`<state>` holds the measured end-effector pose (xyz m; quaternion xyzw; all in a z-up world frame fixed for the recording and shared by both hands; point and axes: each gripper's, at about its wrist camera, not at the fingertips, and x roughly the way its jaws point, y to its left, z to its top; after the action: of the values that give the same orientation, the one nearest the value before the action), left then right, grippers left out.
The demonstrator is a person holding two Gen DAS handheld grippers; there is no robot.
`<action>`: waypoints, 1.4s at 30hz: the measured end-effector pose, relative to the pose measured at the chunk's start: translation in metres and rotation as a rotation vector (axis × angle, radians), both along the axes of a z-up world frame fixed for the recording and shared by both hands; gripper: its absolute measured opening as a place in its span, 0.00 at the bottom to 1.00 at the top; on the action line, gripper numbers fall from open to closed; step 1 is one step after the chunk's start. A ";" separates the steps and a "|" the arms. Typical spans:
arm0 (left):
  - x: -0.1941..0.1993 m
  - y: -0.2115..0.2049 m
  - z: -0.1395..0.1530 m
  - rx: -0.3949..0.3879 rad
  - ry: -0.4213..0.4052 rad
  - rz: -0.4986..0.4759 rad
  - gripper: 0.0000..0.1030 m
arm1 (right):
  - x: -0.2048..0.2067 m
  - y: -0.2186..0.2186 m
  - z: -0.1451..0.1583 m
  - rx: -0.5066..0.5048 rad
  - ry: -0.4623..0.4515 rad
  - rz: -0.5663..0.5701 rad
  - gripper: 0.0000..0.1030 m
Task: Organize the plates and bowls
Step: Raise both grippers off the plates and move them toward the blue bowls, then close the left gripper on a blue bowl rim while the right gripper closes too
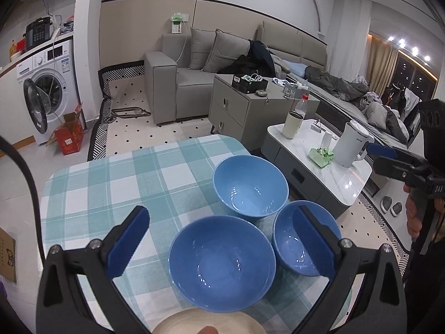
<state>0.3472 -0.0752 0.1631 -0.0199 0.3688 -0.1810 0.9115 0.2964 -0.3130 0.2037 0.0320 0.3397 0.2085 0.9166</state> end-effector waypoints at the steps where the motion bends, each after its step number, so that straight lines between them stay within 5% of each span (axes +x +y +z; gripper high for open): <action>1: 0.004 -0.002 -0.002 0.001 0.010 -0.003 1.00 | 0.005 0.000 -0.003 -0.008 0.004 -0.007 1.00; 27: 0.109 -0.040 -0.095 0.086 0.195 -0.011 1.00 | 0.102 0.005 -0.099 -0.090 0.198 -0.100 1.00; 38: 0.141 -0.051 -0.134 0.115 0.276 0.008 0.99 | 0.142 -0.009 -0.147 -0.038 0.333 -0.160 0.99; 42: 0.148 -0.053 -0.143 0.128 0.292 0.004 0.98 | 0.155 -0.011 -0.164 -0.019 0.381 -0.170 0.91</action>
<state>0.4949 -0.1283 0.0201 0.0114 0.5079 -0.1504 0.8481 0.4514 -0.3245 0.0402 0.0909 0.5051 0.1176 0.8502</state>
